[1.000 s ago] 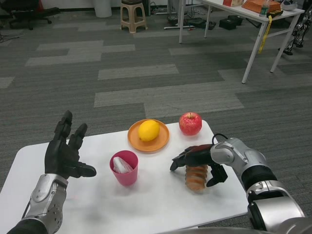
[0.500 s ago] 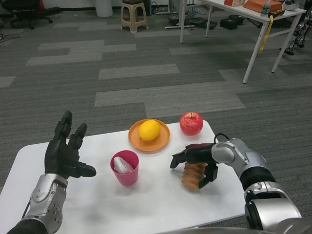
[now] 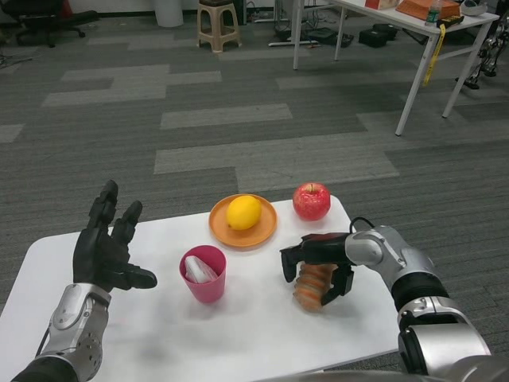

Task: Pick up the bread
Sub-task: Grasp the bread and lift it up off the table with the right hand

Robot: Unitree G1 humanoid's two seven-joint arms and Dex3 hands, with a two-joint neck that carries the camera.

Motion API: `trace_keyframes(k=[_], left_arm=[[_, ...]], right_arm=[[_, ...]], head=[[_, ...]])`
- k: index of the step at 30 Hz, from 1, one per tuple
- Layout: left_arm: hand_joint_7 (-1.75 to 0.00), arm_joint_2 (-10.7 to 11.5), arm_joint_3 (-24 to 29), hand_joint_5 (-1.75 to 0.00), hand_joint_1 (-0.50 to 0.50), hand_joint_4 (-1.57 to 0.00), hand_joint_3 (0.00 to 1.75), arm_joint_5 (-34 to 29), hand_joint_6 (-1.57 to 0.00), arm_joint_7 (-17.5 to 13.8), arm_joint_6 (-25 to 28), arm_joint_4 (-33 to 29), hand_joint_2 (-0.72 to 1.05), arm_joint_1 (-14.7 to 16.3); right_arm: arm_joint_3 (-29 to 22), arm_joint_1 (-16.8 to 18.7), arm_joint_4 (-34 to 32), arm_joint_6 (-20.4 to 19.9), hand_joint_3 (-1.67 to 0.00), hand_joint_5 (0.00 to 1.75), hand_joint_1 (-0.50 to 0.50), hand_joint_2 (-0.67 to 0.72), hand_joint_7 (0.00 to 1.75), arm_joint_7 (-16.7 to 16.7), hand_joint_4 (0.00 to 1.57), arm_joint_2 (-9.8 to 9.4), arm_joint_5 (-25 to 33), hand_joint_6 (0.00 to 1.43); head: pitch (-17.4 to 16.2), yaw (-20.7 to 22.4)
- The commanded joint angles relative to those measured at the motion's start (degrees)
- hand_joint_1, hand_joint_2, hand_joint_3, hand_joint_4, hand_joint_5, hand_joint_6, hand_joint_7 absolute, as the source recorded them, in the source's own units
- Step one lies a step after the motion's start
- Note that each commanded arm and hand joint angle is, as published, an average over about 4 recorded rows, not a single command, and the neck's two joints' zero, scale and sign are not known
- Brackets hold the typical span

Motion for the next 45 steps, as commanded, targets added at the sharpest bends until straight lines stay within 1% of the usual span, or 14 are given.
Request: trace_keyframes(k=[1, 3, 5, 7, 10, 16, 19, 23, 27, 31, 35, 38, 41, 45], left_arm=[[0.0, 0.6, -0.1, -0.41, 0.5, 0.0, 0.09, -0.1, 0.0, 0.1, -0.3, -0.3, -0.46, 0.2], [0.0, 0.6, -0.1, -0.41, 0.5, 0.0, 0.09, -0.1, 0.0, 0.1, -0.3, -0.3, -0.46, 0.2], [0.0, 0.6, -0.1, -0.41, 0.5, 0.0, 0.09, -0.1, 0.0, 0.1, -0.3, -0.3, -0.46, 0.2], [0.0, 0.6, -0.1, -0.41, 0.5, 0.0, 0.09, -0.1, 0.0, 0.1, -0.3, -0.4, -0.46, 0.2], [0.0, 0.6, -0.1, -0.41, 0.5, 0.0, 0.09, -0.1, 0.0, 0.1, -0.3, -0.4, -0.46, 0.2], [0.0, 0.6, -0.1, -0.41, 0.5, 0.0, 0.09, -0.1, 0.0, 0.1, -0.3, -0.4, -0.46, 0.2], [0.0, 0.6, -0.1, -0.41, 0.5, 0.0, 0.07, -0.1, 0.0, 0.1, -0.3, -0.4, -0.46, 0.2], [0.0, 0.6, -0.1, -0.41, 0.5, 0.0, 0.09, -0.1, 0.0, 0.1, -0.3, -0.4, -0.46, 0.2], [0.0, 0.6, -0.1, -0.41, 0.5, 0.0, 0.09, -0.1, 0.0, 0.1, -0.3, -0.4, -0.46, 0.2], [0.0, 0.6, 0.0, -0.41, 0.5, 0.0, 0.09, -0.1, 0.0, 0.1, -0.3, -0.4, -0.46, 0.2], [0.0, 0.6, 0.0, -0.41, 0.5, 0.0, 0.09, -0.1, 0.0, 0.1, -0.3, -0.4, -0.46, 0.2], [0.0, 0.6, 0.1, -0.41, 0.5, 0.0, 0.09, -0.1, 0.0, 0.1, -0.3, -0.4, -0.46, 0.2], [0.0, 0.5, 0.2, -0.41, 0.5, 0.0, 0.09, -0.1, 0.0, 0.1, -0.3, -0.4, -0.46, 0.2], [0.0, 0.4, 0.4, -0.41, 0.5, 0.0, 0.09, -0.1, 0.0, 0.1, -0.3, -0.3, -0.46, 0.2]], right_arm=[[-0.6, 2.0, 0.3, 0.6, -0.73, 1.14, -0.17, -0.54, 1.4, 1.6, 0.0, 0.95, 1.1, 0.0], [-1.2, 2.1, -0.3, 0.6, -0.93, 1.21, -0.17, -0.51, 1.47, 1.6, 0.0, 1.23, 1.9, 0.0], [-1.6, 2.1, -0.8, 0.7, -1.17, 1.26, -0.16, -0.48, 1.54, 1.6, 0.0, 1.3, 2.3, 0.0], [-1.7, 2.2, -1.1, 0.9, -1.25, 1.26, -0.15, -0.48, 1.54, 1.6, 0.0, 1.28, 2.8, 0.01], [-1.9, 2.3, -1.6, 1.1, -1.27, 1.26, -0.17, -0.48, 1.54, 1.6, 0.0, 1.3, 3.7, 0.05], [-2.6, 2.8, -2.6, 1.7, -1.27, 1.26, -0.17, -0.48, 1.54, 1.8, 0.0, 1.76, 6.0, 0.07], [-2.9, 2.9, -3.2, 1.9, -1.27, 1.26, -0.17, -0.48, 1.59, 1.9, 0.0, 2.16, 7.4, 0.1], [-3.1, 3.3, -4.4, 2.6, -1.27, 1.26, -0.17, -0.48, 1.61, 2.0, 0.0, 2.46, 11.3, 0.11], [-2.6, 4.1, -6.9, 4.4, -1.27, 1.26, -0.17, -0.48, 1.61, 2.0, 0.0, 2.95, 17.0, 0.11], [-1.1, 5.8, -10.3, 7.5, -1.27, 1.26, -0.17, -0.48, 1.61, 2.0, 0.0, 3.78, 25.0, 0.11], [2.9, 7.7, -12.9, 12.4, -1.27, 1.26, -0.17, -0.48, 1.61, 2.0, 0.0, 4.05, 37.4, 0.11], [4.9, 8.8, -14.4, 14.3, -1.31, 1.26, -0.17, -0.48, 1.61, 1.8, 0.0, 4.31, 43.6, 0.14], [6.4, 9.7, -15.8, 15.4, -1.27, 1.26, -0.17, -0.48, 1.59, 1.1, 0.0, 4.88, 48.5, 0.14], [7.8, 10.6, -18.1, 15.8, -1.27, 1.26, -0.17, -0.49, 1.54, -0.6, 0.0, 6.18, 54.0, 0.14]], head=[[0.0, 0.2], [-0.1, 0.1], [-0.1, 0.1], [0.0, 0.3], [-0.1, 0.4], [-0.2, 0.3], [-0.2, 0.5], [-0.2, 0.5], [-0.1, 1.0], [0.3, 1.8], [0.5, 2.7], [0.7, 3.3], [0.8, 3.5], [1.1, 4.0]])
